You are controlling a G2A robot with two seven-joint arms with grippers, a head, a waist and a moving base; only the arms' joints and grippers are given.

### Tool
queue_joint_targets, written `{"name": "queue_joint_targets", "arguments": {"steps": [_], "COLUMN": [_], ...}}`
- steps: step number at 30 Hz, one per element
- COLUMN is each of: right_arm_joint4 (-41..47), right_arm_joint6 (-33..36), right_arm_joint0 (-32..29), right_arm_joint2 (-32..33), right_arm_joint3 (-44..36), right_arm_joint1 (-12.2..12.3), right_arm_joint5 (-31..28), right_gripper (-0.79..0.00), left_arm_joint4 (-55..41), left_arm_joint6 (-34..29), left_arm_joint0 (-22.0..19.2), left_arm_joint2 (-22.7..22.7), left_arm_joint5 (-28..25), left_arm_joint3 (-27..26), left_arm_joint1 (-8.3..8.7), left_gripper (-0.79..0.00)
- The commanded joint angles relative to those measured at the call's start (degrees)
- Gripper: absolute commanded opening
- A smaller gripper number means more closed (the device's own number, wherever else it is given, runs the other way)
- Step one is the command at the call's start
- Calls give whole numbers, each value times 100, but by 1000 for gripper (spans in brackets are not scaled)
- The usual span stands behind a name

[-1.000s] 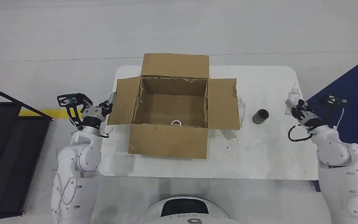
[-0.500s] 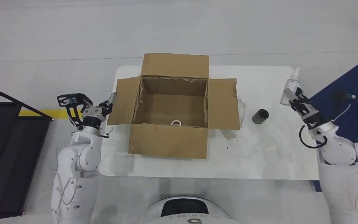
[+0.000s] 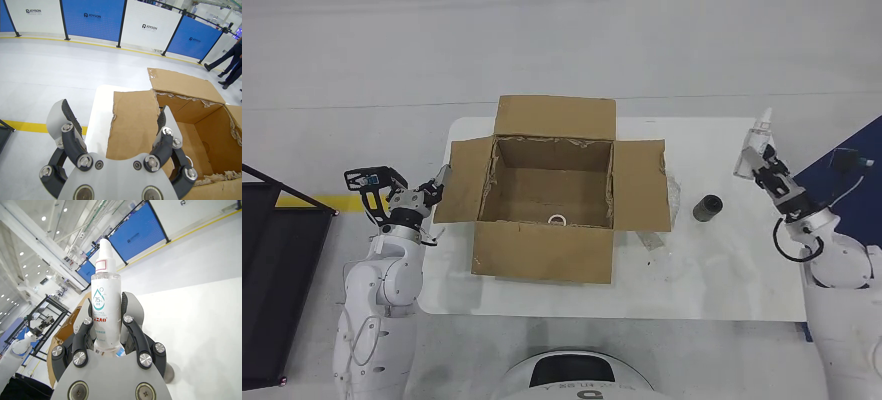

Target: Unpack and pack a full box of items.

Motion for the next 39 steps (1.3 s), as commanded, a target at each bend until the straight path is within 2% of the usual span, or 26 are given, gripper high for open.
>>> {"name": "queue_joint_targets", "arguments": {"steps": [1,5,11,15,20,26,27,30,33,35,39], "right_arm_joint4": [-237,-794,-1398,-1966,-2594,-2858,-3006,-3194,-3298,-3297,-3272], "right_arm_joint6": [270,656,1068,1038,859,815,764,709,752,745,698], "right_arm_joint0": [263,852,1613,2054,2583,3197,3284,3486,3661,3763,3885], "right_arm_joint2": [-454,-1466,-2801,-3507,-4244,-4976,-5107,-5492,-5788,-5915,-6028], "right_arm_joint3": [-270,-596,-640,-521,-130,699,834,1214,1524,1693,1886], "right_arm_joint1": [-19,-96,-251,-378,-564,-817,-863,-1014,-1152,-1231,-1337], "right_arm_joint5": [114,378,667,1085,1752,2259,2392,2634,2830,2868,2859], "right_gripper": [-785,-785,-785,-785,-785,-785,-776,-683,-637,-622,-526], "left_arm_joint4": [0,0,0,0,0,0,0,0,0,0,0], "left_arm_joint6": [0,0,0,0,0,0,0,0,0,0,0], "left_arm_joint0": [0,0,0,0,0,0,0,0,0,0,0], "left_arm_joint2": [0,0,0,0,0,0,0,0,0,0,0], "left_arm_joint5": [0,0,0,0,0,0,0,0,0,0,0], "left_arm_joint3": [0,0,0,0,0,0,0,0,0,0,0], "left_arm_joint1": [0,0,0,0,0,0,0,0,0,0,0], "left_gripper": [0,0,0,0,0,0,0,0,0,0,0]}}
